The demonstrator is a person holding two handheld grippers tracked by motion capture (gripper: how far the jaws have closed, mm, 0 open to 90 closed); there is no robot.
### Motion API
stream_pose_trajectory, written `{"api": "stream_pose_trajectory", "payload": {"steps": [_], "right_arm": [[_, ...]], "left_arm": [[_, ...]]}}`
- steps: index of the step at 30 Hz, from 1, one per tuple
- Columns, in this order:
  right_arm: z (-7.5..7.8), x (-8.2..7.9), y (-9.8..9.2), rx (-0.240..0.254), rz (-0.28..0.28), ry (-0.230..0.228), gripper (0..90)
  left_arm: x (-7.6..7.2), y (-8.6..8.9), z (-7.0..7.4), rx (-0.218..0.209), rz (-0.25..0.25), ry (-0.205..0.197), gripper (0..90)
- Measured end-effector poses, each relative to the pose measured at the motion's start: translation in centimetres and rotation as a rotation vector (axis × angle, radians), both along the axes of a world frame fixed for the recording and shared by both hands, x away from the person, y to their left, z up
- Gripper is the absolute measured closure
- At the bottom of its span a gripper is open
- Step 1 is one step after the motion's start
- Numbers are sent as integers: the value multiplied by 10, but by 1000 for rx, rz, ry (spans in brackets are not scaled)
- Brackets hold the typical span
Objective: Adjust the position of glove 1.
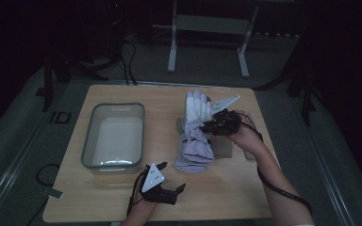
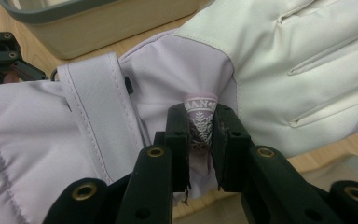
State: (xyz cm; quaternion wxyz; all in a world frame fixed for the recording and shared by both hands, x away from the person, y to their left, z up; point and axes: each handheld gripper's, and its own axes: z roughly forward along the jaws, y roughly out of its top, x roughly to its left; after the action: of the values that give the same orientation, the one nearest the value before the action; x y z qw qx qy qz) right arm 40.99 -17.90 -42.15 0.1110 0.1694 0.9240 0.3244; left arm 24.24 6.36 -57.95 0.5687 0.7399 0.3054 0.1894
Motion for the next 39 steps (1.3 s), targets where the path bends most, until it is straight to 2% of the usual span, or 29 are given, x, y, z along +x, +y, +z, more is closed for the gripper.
{"api": "stream_pose_trajectory", "payload": {"steps": [4, 9, 13, 20, 26, 34, 39], "right_arm": [[-13, 3, 11, -39, 7, 21, 777], [-38, 10, 20, -106, -1, 48, 776], [-55, 16, 21, -130, -17, 85, 774], [-74, 18, 25, -149, -9, 114, 769], [-80, 14, 29, -158, 10, 123, 769], [-78, -2, 20, -187, 79, 144, 751], [-78, -6, 15, -198, 81, 140, 738]], "left_arm": [[0, 0, 0, -4, 5, 1, 4], [0, 0, 0, -2, 9, -2, 4], [0, 0, 0, -6, 10, 0, 4], [0, 0, 0, -1, 9, 4, 4], [0, 0, 0, -3, 11, 3, 4], [0, 0, 0, -4, 6, -1, 4], [-1, 0, 0, -5, 16, -5, 4]]}}
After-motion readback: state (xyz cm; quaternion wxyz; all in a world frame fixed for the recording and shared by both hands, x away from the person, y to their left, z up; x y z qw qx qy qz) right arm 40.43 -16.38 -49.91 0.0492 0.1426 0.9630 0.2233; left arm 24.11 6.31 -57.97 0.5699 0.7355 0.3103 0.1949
